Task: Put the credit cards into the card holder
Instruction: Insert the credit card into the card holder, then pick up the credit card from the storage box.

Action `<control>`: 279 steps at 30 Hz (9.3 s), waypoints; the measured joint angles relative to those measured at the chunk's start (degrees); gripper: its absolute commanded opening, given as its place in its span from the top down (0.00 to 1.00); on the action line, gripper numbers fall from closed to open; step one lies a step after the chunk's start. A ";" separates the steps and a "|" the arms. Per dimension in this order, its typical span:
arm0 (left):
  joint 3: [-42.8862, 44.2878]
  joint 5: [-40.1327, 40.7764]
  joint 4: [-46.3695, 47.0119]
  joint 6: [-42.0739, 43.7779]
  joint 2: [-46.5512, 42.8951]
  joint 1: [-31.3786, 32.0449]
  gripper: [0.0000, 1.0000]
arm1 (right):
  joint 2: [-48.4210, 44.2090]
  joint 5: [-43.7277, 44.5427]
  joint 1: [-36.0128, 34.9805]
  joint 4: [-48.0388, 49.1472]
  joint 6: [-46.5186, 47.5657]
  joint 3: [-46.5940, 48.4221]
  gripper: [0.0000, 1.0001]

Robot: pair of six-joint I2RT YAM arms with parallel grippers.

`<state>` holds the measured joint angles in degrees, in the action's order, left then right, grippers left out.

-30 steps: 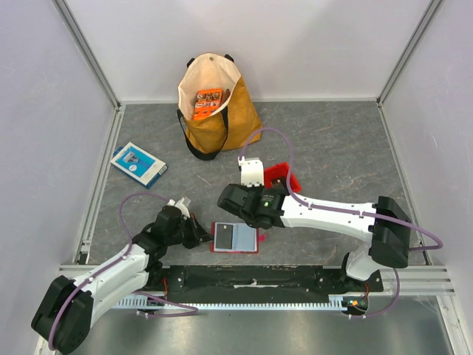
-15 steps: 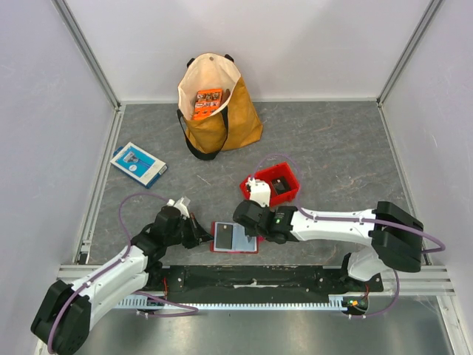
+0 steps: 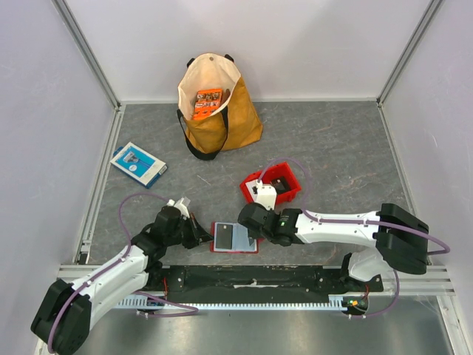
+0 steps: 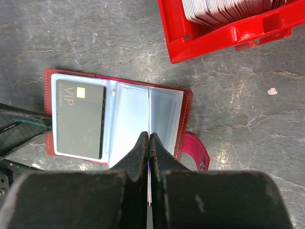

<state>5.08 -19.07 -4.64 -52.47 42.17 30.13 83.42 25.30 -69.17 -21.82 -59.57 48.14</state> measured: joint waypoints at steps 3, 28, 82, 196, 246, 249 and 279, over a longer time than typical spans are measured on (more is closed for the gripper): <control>0.00 0.00 0.00 0.00 -0.02 0.00 0.98 | 0.50 0.09 0.00 -0.85 -0.44 0.00 1.00; 0.00 0.00 0.00 0.00 -0.13 0.00 0.98 | 1.70 1.11 -0.09 -0.42 -2.19 -0.72 1.00; -0.87 0.57 -0.44 -0.46 -1.92 0.00 0.98 | -5.55 -10.49 2.43 36.81 -6.05 -21.59 1.00; -1.73 1.97 -2.58 -1.75 -5.18 0.00 0.98 | 4.96 -12.20 2.32 31.39 -5.77 -11.78 0.44; -1.73 2.03 -2.78 -1.75 -5.11 0.00 0.98 | 10.93 -14.84 0.00 29.79 3.93 -4.46 0.56; -1.73 2.01 -2.73 -1.75 -5.09 0.00 0.98 | 10.45 -13.88 -0.02 28.98 4.63 -4.42 0.51; -1.73 2.01 -2.78 -1.73 -5.55 0.00 0.98 | 3.87 -14.69 27.96 6.71 23.71 9.84 0.27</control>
<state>3.36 -17.06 -7.42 -54.19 36.62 30.13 87.29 10.61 -41.21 -15.11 -35.86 57.98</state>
